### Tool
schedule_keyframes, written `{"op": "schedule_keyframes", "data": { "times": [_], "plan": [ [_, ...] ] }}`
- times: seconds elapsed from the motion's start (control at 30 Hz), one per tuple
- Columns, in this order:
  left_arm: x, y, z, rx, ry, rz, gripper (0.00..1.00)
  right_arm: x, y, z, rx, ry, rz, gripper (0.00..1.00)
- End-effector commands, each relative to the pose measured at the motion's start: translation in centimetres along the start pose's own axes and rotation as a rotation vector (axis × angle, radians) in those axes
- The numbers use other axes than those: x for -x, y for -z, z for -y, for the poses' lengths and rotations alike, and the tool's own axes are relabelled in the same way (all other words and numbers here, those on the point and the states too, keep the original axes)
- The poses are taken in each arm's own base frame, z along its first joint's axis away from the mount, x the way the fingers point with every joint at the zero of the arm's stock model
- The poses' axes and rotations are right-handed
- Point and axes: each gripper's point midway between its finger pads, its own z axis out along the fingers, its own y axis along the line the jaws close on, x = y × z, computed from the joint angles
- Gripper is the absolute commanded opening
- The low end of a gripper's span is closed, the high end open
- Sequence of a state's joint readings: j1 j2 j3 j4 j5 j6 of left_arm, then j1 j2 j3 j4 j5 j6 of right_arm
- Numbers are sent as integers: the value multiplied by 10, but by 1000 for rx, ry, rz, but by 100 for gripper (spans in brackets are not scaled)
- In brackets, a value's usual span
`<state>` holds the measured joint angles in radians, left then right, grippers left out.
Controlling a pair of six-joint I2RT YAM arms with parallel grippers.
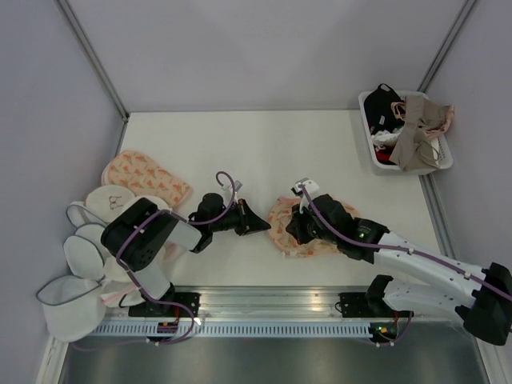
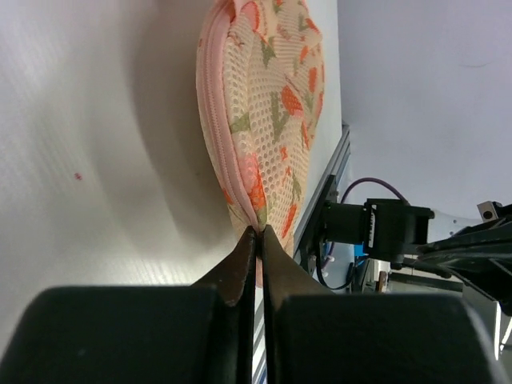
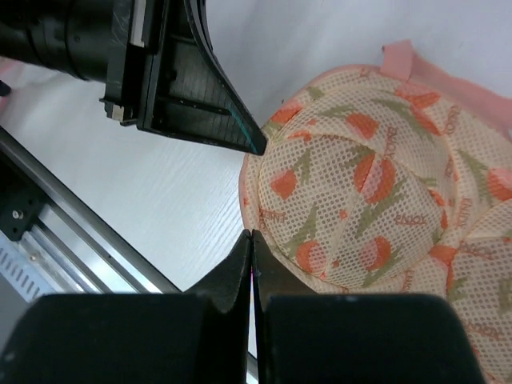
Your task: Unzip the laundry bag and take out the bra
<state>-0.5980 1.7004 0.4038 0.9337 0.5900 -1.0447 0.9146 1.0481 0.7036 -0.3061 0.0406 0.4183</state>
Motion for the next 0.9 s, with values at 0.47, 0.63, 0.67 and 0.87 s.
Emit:
{"op": "schedule_keyframes", "data": {
  "times": [0.47,0.63,0.67,0.87],
  "plan": [
    [77,81,184,-71,-462,220,2,47,81,64,-321,-228,381,59],
    [96,119,209,55,-556,296,2,47,111,83,-401,-297,457,59],
    [104,127,228,43,-581,326,2,46,114,85,-411,-300,452,59],
    [94,76,204,78,-549,103,2,44,117,83,-410,-318,436,59]
  ]
}}
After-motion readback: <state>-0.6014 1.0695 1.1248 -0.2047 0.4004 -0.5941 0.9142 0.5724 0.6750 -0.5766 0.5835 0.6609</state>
